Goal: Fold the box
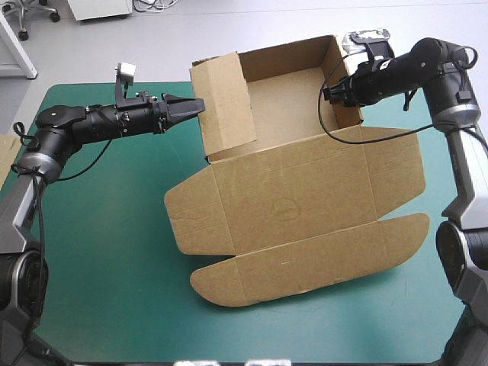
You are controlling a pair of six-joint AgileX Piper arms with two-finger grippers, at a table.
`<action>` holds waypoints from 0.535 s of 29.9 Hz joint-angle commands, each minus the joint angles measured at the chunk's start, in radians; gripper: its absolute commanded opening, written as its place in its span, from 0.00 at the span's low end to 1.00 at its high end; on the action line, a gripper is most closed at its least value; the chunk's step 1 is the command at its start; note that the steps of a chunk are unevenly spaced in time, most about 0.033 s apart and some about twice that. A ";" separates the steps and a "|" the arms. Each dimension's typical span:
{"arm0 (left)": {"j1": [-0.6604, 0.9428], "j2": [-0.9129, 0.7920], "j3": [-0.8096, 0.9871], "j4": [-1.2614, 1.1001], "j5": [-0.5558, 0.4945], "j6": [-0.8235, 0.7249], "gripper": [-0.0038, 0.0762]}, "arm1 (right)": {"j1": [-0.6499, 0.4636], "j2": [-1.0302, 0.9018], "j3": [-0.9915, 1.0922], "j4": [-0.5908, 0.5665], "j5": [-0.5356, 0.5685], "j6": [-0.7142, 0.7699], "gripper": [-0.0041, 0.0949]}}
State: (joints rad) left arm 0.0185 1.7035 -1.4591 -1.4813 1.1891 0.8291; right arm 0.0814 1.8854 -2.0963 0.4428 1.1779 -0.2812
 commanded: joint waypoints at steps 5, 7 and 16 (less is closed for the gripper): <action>-0.102 -0.050 -0.135 0.248 -0.096 -0.147 0.67 | 0.008 -0.052 -0.034 0.065 -0.043 0.023 0.03; -0.124 -0.050 -0.151 0.343 -0.126 -0.193 0.67 | 0.015 -0.050 -0.034 0.065 -0.043 0.026 0.03; -0.194 -0.050 -0.194 0.597 -0.200 -0.328 0.66 | 0.023 -0.050 -0.034 0.060 -0.051 0.074 0.03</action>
State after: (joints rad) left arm -0.1505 1.7035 -1.6095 -0.9061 1.0228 0.5526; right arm 0.0975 1.8958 -2.0963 0.4065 1.1791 -0.2403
